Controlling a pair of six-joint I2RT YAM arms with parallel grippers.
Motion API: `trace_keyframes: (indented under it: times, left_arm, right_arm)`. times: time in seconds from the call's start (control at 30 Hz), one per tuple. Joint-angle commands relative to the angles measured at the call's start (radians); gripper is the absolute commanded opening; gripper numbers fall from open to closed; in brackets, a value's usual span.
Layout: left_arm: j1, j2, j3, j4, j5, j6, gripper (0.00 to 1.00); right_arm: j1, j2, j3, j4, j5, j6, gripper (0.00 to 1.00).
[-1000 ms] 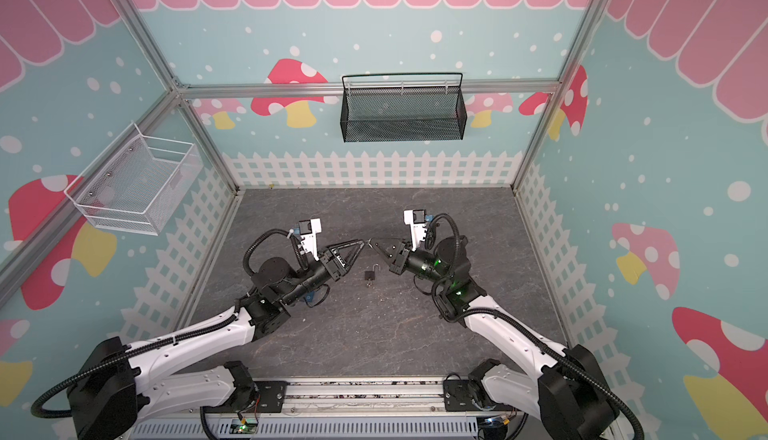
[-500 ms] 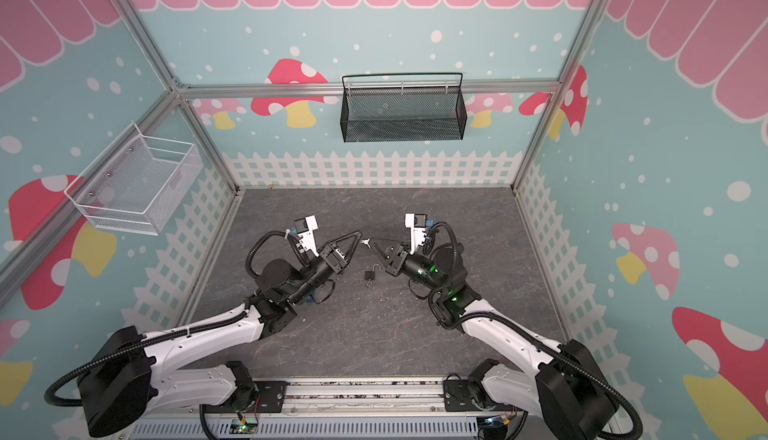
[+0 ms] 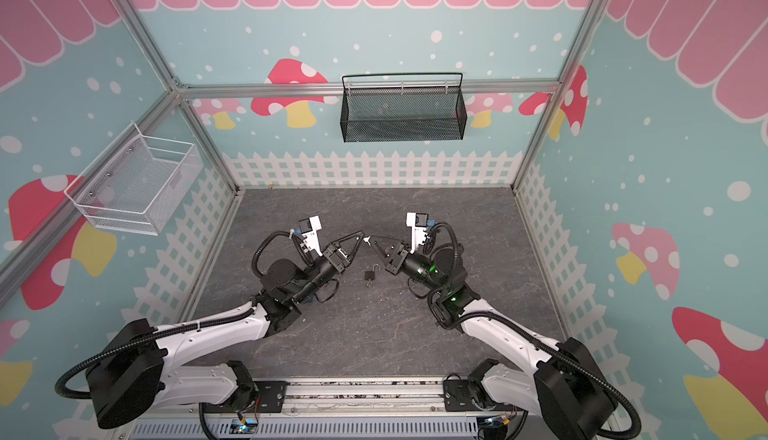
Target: Unlock with the key
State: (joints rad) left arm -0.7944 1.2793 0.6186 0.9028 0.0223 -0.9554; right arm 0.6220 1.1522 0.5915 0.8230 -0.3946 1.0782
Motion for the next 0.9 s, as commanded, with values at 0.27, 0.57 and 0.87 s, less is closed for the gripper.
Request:
trace_keyframes:
  times: [0.27,0.57,0.87]
  left_arm:
    - [-0.003,-0.014,-0.008,0.033,0.018,0.032,0.0]
    - [0.062,-0.106,0.056,-0.268,0.199,0.15,0.0]
    - [0.121,-0.166,0.149,-0.513,0.366,0.274,0.0]
  right_arm:
    - [0.005,0.004,-0.004,0.026,-0.007,-0.009,0.0]
    - [-0.042,-0.028,0.035,-0.093,-0.145,-0.075,0.42]
    - [-0.098,0.003,0.092,-0.124,-0.467,-0.147,0.49]
